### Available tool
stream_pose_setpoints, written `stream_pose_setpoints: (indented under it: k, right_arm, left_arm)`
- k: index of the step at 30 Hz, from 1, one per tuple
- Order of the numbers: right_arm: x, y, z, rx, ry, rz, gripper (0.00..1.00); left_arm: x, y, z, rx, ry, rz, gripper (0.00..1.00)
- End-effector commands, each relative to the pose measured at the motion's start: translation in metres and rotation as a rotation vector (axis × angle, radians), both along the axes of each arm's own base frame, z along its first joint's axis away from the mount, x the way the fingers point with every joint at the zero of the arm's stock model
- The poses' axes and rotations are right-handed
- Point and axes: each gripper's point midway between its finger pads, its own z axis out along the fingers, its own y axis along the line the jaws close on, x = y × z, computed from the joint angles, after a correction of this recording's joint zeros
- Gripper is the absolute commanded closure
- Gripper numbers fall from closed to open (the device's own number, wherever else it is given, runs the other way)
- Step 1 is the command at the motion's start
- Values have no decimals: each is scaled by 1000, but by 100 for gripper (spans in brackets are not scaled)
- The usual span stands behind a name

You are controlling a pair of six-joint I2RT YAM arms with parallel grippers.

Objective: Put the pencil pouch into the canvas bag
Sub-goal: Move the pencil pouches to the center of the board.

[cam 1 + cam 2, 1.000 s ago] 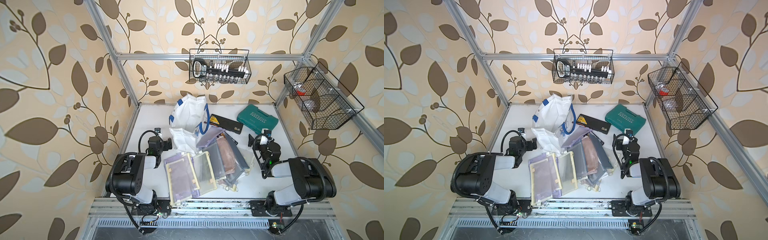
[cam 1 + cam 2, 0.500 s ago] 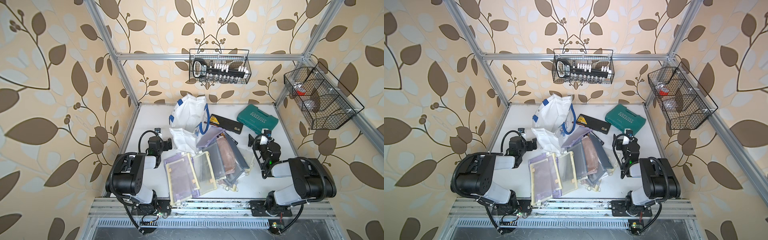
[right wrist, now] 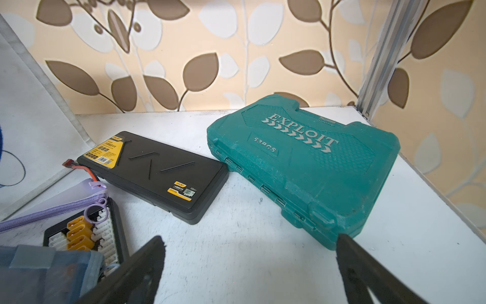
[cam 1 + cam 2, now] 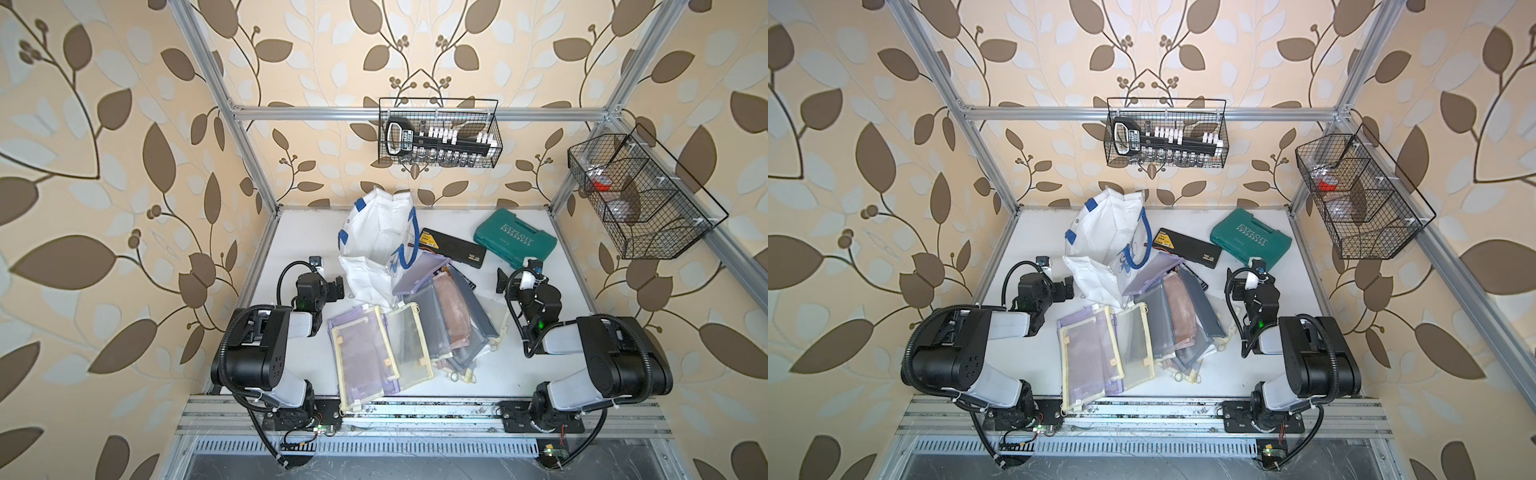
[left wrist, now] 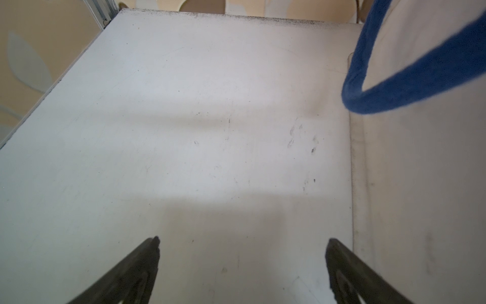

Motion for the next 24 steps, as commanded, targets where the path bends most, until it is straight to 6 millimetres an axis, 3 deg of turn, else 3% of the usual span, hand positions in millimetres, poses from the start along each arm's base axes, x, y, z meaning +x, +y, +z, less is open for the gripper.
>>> stream_pose_setpoints:
  k: [1,4,8,13,17,20,24]
  right_arm:
    - [2,-9,6,14,32,-61,0]
    - [8,-14,10,40,110,-99,0]
    - [-4,-17,24,75,121,-132,0]
    - [-23,-22,30,168,274,-210,0]
    - [-48,10,27,261,487,-117,0]
    - [-75,44,36,297,561,-29,0]
    - [-102,81,55,334,657,87,0]
  left_arm:
    - [6,-3,31,-11,-29,-1,1]
    - [-1,-2,42,-33,-1,14,1]
    - [-24,2,58,-76,20,71,1]
    - [-59,8,101,-232,40,208,1]
    - [-106,7,119,-380,182,337,1]
    - [-132,-16,118,-525,269,302,1]
    - [-161,-56,101,-716,447,206,1]
